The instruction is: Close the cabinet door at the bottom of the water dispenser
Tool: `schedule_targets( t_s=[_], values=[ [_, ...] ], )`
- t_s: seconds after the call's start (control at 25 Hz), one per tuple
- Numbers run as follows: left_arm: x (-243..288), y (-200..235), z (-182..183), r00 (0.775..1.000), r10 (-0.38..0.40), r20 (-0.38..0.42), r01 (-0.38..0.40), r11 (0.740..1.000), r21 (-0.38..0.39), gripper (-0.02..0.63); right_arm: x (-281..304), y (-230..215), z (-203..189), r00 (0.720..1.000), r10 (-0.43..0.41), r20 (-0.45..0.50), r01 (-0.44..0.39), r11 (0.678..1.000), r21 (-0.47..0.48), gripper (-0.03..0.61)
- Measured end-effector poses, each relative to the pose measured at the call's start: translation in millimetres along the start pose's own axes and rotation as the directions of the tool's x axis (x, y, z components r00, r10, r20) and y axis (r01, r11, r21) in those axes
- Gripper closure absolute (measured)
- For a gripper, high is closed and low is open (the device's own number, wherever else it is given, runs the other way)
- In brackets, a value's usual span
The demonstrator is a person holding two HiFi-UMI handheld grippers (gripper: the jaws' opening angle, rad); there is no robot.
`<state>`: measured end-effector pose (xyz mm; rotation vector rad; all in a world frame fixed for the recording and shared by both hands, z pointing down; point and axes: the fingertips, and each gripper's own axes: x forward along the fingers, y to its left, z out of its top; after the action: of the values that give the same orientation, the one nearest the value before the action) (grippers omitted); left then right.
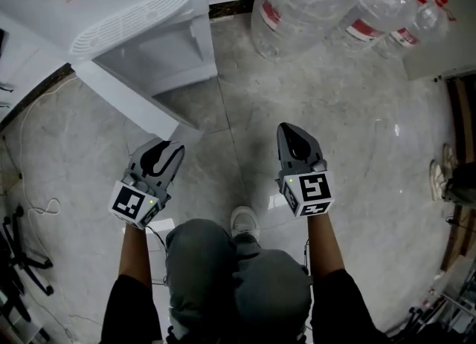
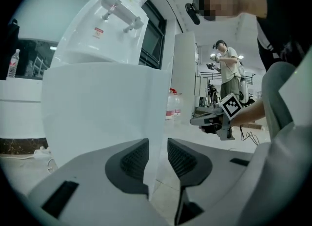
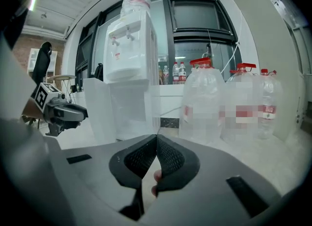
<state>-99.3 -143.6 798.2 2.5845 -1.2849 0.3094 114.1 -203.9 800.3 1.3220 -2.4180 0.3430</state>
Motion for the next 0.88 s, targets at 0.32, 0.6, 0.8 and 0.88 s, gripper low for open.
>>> schedule_targets(
  t_s=[0.32, 0.6, 0.8, 0.88],
  values=[
    [66, 10, 19, 0.998, -0.054, 0.019, 0.053, 0.996, 0.074, 0.483, -3, -27, -20, 0.999, -0.035, -0.011, 0.036, 0.999, 0.037, 0.566],
    [118, 39, 35, 0.998, -0.062, 0.030, 0.059, 0.993, 0.104, 0.483, -3, -50, -37, 0.998, -0.052, -0.028, 0.053, 0.997, 0.046, 0.565],
    [148, 71, 43, 1.000, -0.011, 0.006, 0.010, 0.987, 0.160, 0.482, -3, -63, -47, 0.997, -0.072, -0.037, 0.074, 0.995, 0.064, 0.565],
    [160, 85, 47, 1.000, 0.013, -0.011, -0.011, 0.983, 0.185, 0.482, -4, -67, -55, 0.996, -0.072, -0.050, 0.075, 0.995, 0.064, 0.565]
  ],
)
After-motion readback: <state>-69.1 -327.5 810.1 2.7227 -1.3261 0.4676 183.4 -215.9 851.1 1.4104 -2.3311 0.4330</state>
